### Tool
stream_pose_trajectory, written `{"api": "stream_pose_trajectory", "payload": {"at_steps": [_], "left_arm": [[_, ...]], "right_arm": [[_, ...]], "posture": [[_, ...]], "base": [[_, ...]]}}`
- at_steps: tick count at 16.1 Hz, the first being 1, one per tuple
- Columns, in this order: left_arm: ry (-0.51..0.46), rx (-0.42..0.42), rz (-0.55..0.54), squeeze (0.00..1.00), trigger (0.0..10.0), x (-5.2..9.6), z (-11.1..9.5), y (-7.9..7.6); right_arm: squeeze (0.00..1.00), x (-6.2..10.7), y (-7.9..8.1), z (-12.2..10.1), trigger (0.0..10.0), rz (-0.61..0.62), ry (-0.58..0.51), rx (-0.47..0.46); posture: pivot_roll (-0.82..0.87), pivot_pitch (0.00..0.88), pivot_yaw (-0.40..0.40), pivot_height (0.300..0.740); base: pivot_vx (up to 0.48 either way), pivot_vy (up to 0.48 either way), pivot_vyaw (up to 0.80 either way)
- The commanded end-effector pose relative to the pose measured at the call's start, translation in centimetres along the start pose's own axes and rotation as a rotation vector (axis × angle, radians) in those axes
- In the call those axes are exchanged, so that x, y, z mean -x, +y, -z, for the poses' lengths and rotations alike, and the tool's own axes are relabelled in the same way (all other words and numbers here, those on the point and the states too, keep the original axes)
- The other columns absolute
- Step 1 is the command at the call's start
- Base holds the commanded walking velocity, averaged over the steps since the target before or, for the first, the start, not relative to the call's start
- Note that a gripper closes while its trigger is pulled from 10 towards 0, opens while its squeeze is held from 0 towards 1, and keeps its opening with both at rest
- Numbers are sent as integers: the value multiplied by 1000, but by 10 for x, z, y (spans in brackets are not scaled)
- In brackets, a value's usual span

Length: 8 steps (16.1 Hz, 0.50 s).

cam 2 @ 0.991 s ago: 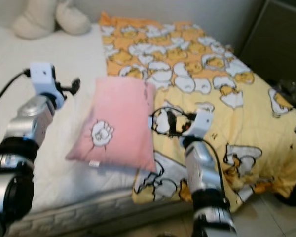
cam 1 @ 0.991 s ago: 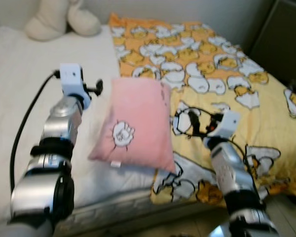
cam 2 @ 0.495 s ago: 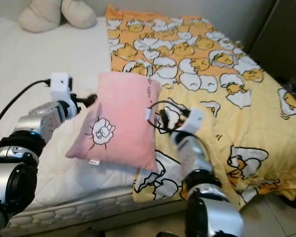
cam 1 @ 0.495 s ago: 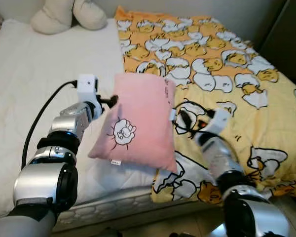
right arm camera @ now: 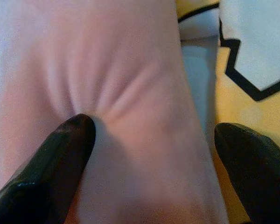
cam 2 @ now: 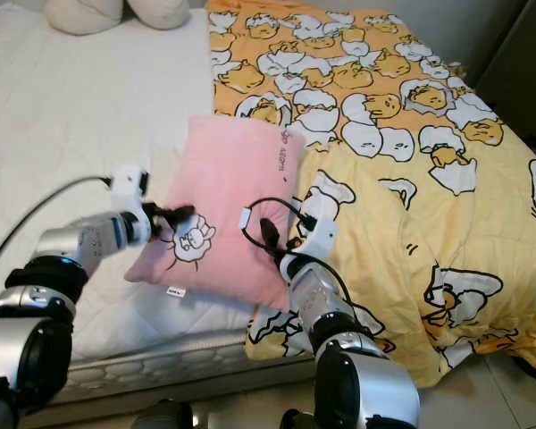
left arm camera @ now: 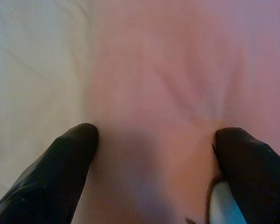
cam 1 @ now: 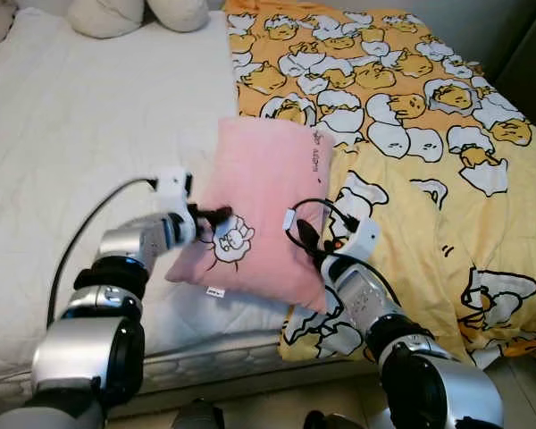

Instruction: Clean up the room

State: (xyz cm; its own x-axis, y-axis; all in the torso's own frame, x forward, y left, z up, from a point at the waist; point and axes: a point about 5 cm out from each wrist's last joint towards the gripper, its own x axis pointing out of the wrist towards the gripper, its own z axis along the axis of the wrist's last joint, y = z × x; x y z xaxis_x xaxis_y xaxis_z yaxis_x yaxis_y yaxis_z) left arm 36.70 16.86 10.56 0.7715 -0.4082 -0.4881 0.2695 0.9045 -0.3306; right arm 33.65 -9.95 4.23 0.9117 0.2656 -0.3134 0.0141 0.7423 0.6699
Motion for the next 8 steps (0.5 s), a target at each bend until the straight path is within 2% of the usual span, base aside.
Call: {"api": "stream_pose_trajectory", "payload": {"at_steps": [1, 3, 4, 5, 6, 7, 8], "left_arm": [[42, 37, 76, 0, 10000, -6, 12, -14], [47, 72, 93, 0, 10000, -12, 20, -22], [46, 88, 185, 0, 10000, -18, 25, -44], [43, 84, 202, 0, 10000, -19, 26, -49], [52, 72, 243, 0, 10000, -20, 30, -59], [59, 51, 247, 0, 0, -22, 35, -64], [46, 25, 228, 0, 0, -23, 37, -64]], "right_arm": [[0, 0, -1, 5, 10000, 17, 30, 21], [0, 0, -3, 2, 10000, 27, 30, 44], [0, 0, -5, -2, 10000, 36, 22, 59], [0, 0, -5, -3, 10000, 40, 20, 65], [0, 0, -6, -3, 863, 47, 20, 76], [0, 0, -7, -3, 0, 52, 20, 77], [0, 1, -8, -3, 0, 60, 19, 75]], "posture": [[205, 111, -45, 740], [193, 109, -48, 740], [188, 110, -47, 740], [183, 110, -47, 740], [180, 110, -47, 740], [174, 107, -46, 740], [170, 107, -45, 740]], "base": [[0, 0, 0], [0, 0, 0], [0, 0, 0], [0, 0, 0], [0, 0, 0], [0, 0, 0], [0, 0, 0]]}}
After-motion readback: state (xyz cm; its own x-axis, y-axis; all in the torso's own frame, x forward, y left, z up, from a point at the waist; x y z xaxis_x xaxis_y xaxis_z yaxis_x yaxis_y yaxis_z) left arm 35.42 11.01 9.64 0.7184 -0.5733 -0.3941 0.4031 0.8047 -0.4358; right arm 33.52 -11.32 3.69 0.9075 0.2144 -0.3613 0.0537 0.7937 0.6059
